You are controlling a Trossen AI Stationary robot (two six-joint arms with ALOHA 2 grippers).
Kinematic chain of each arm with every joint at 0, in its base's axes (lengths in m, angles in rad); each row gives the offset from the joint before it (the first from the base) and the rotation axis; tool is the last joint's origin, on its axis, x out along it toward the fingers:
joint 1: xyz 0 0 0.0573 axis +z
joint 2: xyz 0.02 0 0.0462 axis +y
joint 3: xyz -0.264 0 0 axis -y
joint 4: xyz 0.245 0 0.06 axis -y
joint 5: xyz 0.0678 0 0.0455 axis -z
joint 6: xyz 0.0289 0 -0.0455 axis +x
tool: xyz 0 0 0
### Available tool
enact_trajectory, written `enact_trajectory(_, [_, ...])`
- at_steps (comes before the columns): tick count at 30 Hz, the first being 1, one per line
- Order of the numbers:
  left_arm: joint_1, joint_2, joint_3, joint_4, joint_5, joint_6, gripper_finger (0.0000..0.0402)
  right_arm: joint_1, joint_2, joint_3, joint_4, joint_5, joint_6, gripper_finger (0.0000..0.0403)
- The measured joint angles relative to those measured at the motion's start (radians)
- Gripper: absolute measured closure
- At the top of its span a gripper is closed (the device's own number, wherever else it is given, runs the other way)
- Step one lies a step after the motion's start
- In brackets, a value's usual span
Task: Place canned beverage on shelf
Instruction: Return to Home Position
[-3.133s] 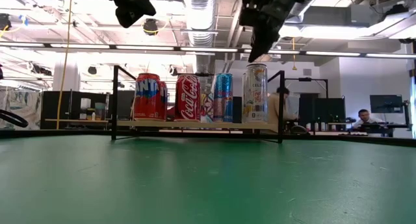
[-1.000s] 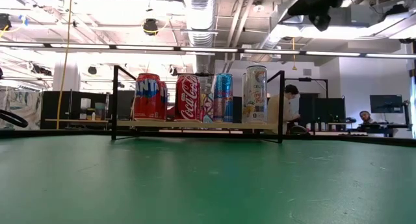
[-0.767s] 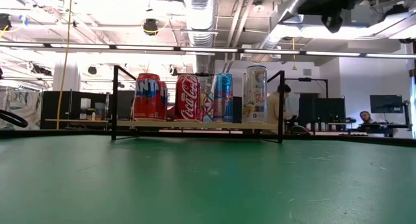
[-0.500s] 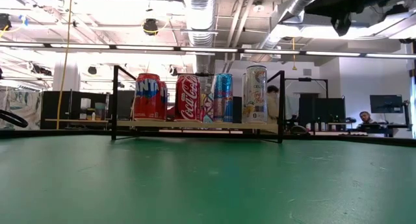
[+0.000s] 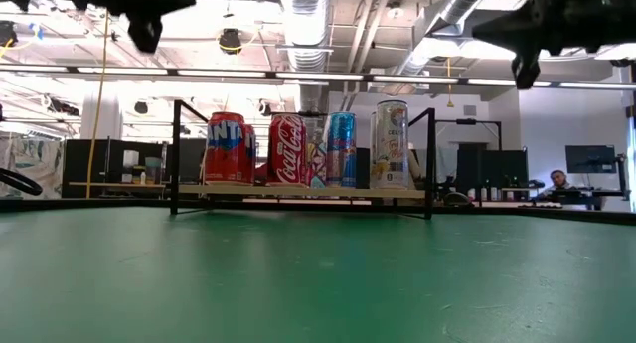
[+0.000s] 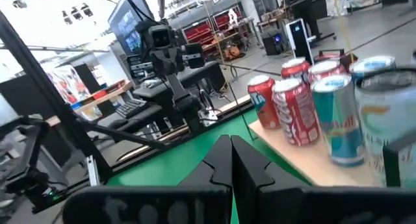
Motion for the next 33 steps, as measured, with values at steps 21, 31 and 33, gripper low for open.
enact_trajectory(21, [0.0, -0.204, -0.402, 0.227, -0.036, -0.243, 0.0401, 0.0, -0.372, -0.275, -0.089, -0.071, -0.004, 0.0381])
enact_trajectory(31, [0.0, -0.187, -0.456, 0.24, -0.033, -0.262, 0.0401, 0.0, -0.336, -0.275, -0.137, -0.104, -0.256, 0.0369])
enact_trajectory(33, [0.0, -0.187, -0.456, 0.21, -0.023, -0.262, 0.0401, 0.0, -0.325, -0.275, -0.138, -0.104, -0.283, 0.0363])
